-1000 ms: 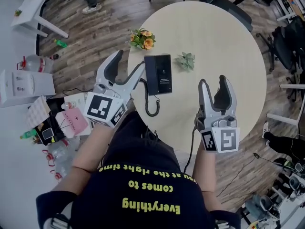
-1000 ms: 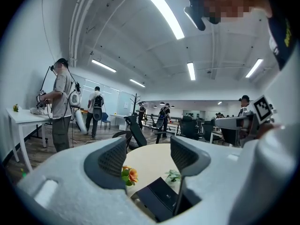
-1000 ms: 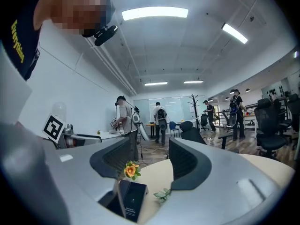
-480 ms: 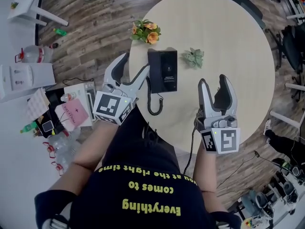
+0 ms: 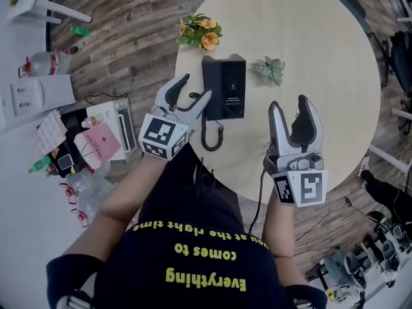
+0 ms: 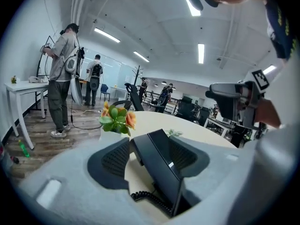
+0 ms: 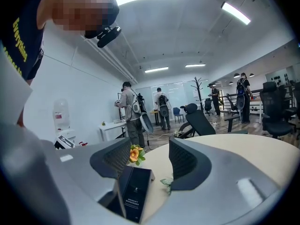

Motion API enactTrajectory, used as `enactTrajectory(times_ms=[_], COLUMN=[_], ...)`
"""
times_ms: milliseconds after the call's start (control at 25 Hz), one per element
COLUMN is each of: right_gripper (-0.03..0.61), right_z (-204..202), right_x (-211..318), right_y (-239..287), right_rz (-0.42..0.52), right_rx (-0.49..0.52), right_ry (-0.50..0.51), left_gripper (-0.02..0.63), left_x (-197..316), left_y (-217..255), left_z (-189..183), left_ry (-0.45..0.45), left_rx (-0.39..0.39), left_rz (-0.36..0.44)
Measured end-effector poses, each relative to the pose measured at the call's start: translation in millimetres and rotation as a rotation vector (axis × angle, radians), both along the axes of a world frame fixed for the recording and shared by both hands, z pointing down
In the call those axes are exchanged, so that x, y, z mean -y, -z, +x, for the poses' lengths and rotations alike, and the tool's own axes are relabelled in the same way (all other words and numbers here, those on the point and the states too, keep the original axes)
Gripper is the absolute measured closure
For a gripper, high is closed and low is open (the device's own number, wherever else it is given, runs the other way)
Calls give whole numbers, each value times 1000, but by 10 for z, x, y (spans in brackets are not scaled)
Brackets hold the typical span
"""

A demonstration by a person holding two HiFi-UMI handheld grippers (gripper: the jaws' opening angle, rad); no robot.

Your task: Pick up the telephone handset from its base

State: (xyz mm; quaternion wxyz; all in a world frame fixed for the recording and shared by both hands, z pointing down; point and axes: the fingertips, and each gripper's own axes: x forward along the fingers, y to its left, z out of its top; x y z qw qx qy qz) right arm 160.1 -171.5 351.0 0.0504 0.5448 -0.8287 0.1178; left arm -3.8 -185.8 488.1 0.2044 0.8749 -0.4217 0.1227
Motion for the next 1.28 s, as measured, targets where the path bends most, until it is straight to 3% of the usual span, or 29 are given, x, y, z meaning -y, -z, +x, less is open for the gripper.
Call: enactTrajectory(times_ms=[520, 880, 960, 1280], right_gripper=[325, 325, 325, 327], right_z=[87, 145, 165, 161], right_x=[-31, -103, -110, -120], right_y=[-127, -132, -137, -134], right_rz=[-31, -35, -37, -37], right_rx=[-3, -12, -13, -12], right_ry=[-14, -33, -37, -36], left_gripper=[342, 368, 408, 437], left_x=[-140, -127, -123, -133], left_y=[-713, -794, -808, -771], left_z=[272, 371, 378, 364], left_ry=[-50, -45, -39, -38], left_rx=[-64, -159, -168, -167], left_rz=[-255, -334, -352, -367])
